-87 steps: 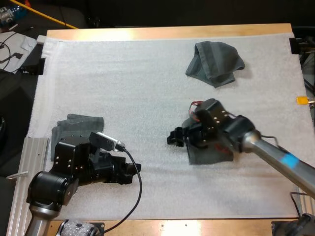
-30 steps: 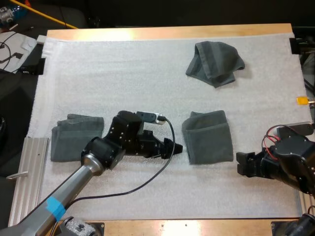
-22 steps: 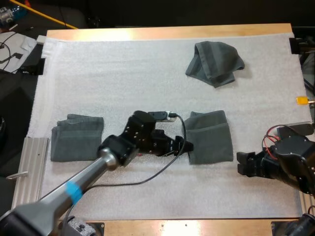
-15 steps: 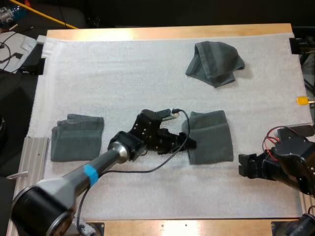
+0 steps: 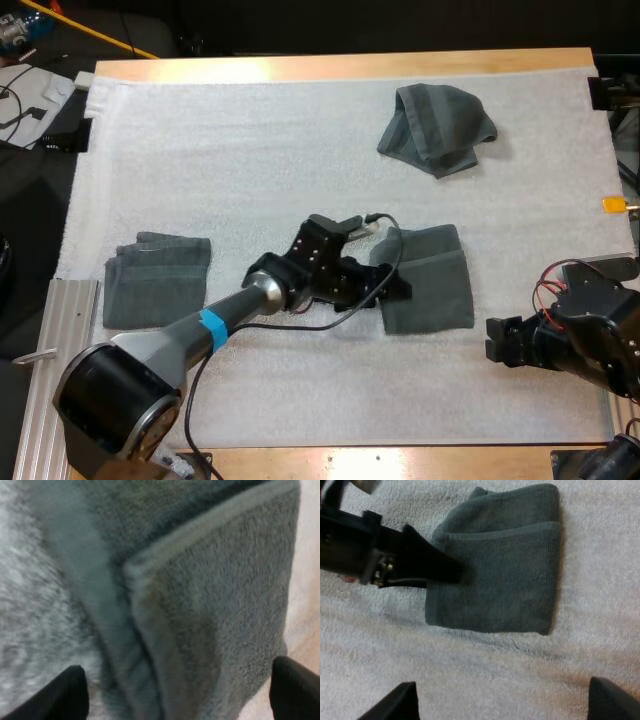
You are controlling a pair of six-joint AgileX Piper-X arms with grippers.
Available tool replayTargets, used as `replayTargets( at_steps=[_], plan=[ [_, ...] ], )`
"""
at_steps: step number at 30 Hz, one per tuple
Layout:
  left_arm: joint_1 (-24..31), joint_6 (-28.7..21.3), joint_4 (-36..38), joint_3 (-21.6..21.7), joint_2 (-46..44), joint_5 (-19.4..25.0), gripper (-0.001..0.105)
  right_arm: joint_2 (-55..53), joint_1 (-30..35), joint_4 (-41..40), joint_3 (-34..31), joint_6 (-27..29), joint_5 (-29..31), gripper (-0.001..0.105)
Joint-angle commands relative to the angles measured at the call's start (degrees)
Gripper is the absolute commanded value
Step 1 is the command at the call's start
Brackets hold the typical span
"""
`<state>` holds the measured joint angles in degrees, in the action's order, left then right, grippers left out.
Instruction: Pick towel from pile, fold and stack
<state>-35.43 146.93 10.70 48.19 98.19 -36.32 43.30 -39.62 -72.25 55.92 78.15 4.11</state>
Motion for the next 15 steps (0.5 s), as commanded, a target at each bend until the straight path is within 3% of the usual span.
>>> replayTargets(
  at_steps=[1, 12, 15],
  plan=[
    [-2.4, 1.0, 3.0, 3.3, 1.5, 0.7, 0.071, -0.3, -0.1, -0.4, 0.4, -0.4, -0.4, 0.066],
    [-6.4, 2.0, 8.7, 11.6, 6.6, 1.0, 0.070, -0.6, -0.1, -0.6, 0.4, -0.8, -1.0, 0.066],
    [-6.5, 2.0, 8.6, 12.0, 6.6, 0.6, 0.062, -0.6, -0.2, -0.6, 0.5, -0.7, -1.0, 0.066]
  ],
)
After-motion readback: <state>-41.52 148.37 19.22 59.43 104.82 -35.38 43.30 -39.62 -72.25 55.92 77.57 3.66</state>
